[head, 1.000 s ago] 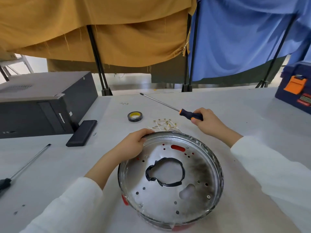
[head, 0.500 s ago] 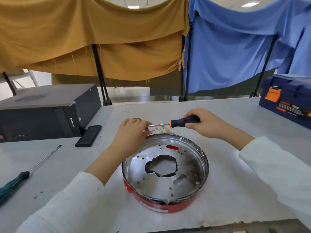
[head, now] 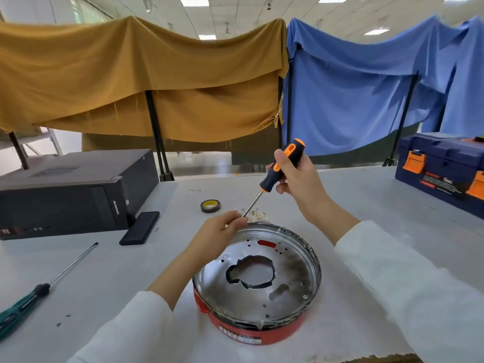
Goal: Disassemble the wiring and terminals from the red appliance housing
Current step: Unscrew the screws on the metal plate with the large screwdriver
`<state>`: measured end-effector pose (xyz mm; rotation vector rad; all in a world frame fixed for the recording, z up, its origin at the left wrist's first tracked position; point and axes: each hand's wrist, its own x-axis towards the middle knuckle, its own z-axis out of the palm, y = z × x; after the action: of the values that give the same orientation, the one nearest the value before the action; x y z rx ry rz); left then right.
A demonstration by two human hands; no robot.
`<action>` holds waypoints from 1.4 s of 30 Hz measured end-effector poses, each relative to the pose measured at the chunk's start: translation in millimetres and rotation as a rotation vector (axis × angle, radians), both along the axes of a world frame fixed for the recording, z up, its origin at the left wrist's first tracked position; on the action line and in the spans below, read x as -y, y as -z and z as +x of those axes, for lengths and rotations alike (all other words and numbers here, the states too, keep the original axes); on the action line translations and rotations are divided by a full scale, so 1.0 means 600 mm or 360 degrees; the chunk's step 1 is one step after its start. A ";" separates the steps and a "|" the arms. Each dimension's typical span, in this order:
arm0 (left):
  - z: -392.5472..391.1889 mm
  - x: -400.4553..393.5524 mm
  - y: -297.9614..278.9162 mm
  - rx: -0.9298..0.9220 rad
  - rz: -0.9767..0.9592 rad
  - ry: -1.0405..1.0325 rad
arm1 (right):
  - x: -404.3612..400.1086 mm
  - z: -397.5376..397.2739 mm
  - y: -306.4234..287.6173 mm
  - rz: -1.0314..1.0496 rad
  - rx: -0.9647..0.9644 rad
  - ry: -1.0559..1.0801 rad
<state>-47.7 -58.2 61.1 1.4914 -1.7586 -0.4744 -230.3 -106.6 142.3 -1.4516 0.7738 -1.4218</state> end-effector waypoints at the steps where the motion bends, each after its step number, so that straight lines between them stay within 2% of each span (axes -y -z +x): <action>1: 0.009 0.000 0.005 -0.0013 0.0027 -0.0061 | 0.001 0.003 -0.003 -0.0012 0.0008 0.0020; 5: 0.042 0.006 0.023 -0.0234 0.0211 -0.0310 | 0.005 0.022 -0.016 -0.0128 -0.0037 0.0059; 8: 0.052 0.016 0.036 -0.0230 0.0345 -0.0421 | 0.008 0.044 -0.017 -0.0261 -0.0175 0.0019; 15: 0.051 0.020 0.053 -0.0263 0.0405 -0.0273 | 0.010 0.070 0.000 -0.0377 -0.0321 -0.0074; 22: 0.038 0.034 0.053 -0.0170 0.0445 -0.0044 | 0.022 0.069 0.016 -0.0381 -0.0413 -0.0093; 42: 0.029 0.042 0.052 -0.0125 0.0395 0.0049 | 0.031 0.059 0.006 -0.0419 -0.0390 -0.0045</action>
<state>-30.2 -83.4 29.8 1.5929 -1.7109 -0.7805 -194.8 -125.1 138.5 -1.8580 0.7319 -1.3788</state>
